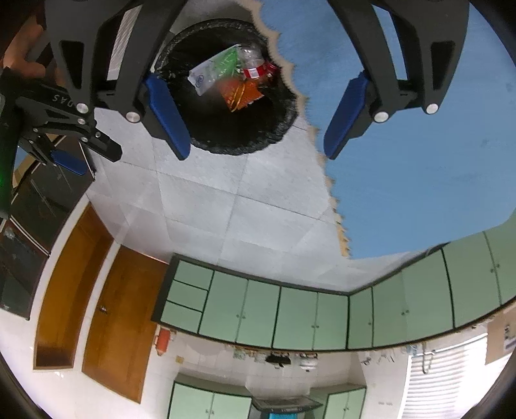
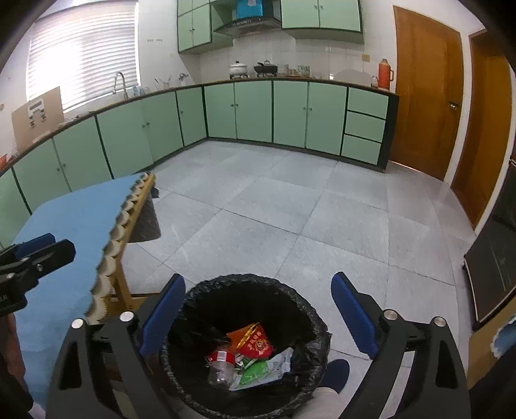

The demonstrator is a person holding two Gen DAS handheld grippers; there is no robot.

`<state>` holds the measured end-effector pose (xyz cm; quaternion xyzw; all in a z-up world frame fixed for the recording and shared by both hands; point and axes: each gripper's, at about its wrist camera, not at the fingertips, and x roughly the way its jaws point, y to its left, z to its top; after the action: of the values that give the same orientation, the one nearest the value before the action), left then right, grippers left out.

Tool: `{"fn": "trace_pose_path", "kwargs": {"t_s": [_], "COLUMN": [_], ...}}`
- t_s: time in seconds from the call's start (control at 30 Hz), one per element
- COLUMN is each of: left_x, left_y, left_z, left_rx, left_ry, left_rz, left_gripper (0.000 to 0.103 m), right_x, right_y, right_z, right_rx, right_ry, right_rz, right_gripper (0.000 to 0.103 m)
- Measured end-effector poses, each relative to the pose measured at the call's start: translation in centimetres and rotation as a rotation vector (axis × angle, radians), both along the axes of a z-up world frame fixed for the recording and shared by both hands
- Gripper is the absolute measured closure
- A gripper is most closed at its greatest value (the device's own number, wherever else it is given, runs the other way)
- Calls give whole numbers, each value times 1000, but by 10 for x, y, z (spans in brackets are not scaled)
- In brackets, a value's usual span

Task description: Collect trash

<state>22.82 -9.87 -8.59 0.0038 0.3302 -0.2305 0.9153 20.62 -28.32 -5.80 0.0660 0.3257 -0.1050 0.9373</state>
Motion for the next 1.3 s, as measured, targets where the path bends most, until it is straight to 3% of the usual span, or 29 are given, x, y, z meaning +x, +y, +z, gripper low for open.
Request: {"fn": "trace_pose_path", "kwargs": {"t_s": [0.17,0.57,1.3], "left_x": [-20,-63,-113], "left_y": [27,77,111], "left_z": [19,49,78], "left_rx": [2,13,6], "left_ry": [-35,-101,-168], "left_rz": [40,150,225], "left_gripper": [13,10,10], "right_x": [-9,-21,-57], "right_y": [24,83,110], "right_z": [20,54,84], "right_rx": [11,5,31], "right_ry": [-27,-44,-109], "right_rz": [48,174,271], "right_gripper": [6,6,6]}}
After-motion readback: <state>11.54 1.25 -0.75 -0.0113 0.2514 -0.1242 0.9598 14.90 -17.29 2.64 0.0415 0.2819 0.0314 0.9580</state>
